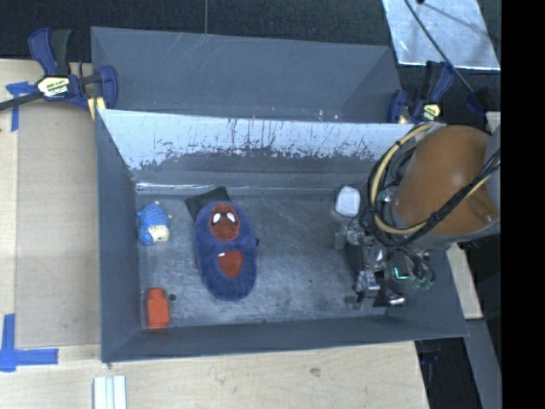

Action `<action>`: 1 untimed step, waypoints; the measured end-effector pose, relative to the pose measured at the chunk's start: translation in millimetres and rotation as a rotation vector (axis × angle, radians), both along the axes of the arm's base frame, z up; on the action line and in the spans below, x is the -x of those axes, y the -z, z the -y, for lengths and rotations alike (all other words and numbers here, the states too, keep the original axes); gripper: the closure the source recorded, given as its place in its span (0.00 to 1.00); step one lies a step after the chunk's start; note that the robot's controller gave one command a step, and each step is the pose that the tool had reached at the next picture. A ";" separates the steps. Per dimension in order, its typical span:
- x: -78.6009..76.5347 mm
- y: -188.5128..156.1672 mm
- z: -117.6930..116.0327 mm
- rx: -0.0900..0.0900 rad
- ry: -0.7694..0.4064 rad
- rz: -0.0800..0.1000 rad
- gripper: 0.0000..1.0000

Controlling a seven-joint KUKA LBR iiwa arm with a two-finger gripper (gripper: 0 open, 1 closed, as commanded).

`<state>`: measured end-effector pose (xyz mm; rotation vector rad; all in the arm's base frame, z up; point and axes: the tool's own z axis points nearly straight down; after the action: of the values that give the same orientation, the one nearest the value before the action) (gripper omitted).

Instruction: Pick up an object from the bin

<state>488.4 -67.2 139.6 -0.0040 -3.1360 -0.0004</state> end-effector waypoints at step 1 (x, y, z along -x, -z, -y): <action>-1.7 60.3 63.4 -0.011 -0.122 0.015 0.00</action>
Offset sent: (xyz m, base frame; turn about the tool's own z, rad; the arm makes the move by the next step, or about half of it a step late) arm -0.0028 -0.0807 -0.0696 -0.1090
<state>490.1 -130.5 79.3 0.1876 -3.1452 -0.0171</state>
